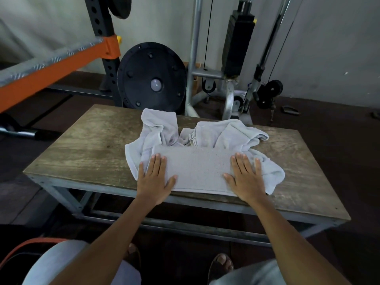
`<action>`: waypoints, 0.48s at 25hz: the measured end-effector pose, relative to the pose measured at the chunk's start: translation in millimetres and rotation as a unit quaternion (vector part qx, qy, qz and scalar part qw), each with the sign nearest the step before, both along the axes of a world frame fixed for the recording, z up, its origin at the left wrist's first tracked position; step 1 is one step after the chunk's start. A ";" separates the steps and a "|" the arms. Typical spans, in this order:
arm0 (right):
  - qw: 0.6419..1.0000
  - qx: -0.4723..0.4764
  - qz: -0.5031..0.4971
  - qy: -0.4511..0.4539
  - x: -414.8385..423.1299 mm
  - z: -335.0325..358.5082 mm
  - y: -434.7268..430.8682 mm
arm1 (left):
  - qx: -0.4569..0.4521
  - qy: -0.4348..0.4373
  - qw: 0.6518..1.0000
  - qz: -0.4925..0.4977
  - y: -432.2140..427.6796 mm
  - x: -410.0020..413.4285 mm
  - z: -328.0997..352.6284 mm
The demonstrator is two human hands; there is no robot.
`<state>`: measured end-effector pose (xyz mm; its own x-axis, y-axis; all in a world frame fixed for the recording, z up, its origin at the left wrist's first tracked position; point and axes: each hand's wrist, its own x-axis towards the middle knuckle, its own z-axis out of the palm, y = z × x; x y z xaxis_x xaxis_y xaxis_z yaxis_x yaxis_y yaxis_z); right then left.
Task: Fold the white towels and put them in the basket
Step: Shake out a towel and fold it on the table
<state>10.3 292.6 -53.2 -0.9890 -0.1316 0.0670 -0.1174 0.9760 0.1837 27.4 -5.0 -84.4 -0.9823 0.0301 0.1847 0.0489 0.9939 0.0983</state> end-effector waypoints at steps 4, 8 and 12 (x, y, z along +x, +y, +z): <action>0.999 0.012 -0.021 0.029 -5.4 14.6 4.7 | 0.042 -0.028 0.996 0.074 -5.1 -3.5 6.5; 0.993 -0.038 -0.071 0.086 -12.3 27.1 11.9 | 0.119 0.013 0.986 0.115 -1.2 -5.4 18.0; 0.982 -0.105 -0.025 0.153 -23.6 50.3 -31.9 | 0.303 0.095 0.923 0.218 4.2 16.5 27.9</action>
<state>-13.3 260.6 -2.9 -0.9229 -0.0349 0.3834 -0.0392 0.9992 -0.0036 43.8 -0.8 -56.4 -0.8251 -0.5251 0.2086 -0.2686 0.6893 0.6729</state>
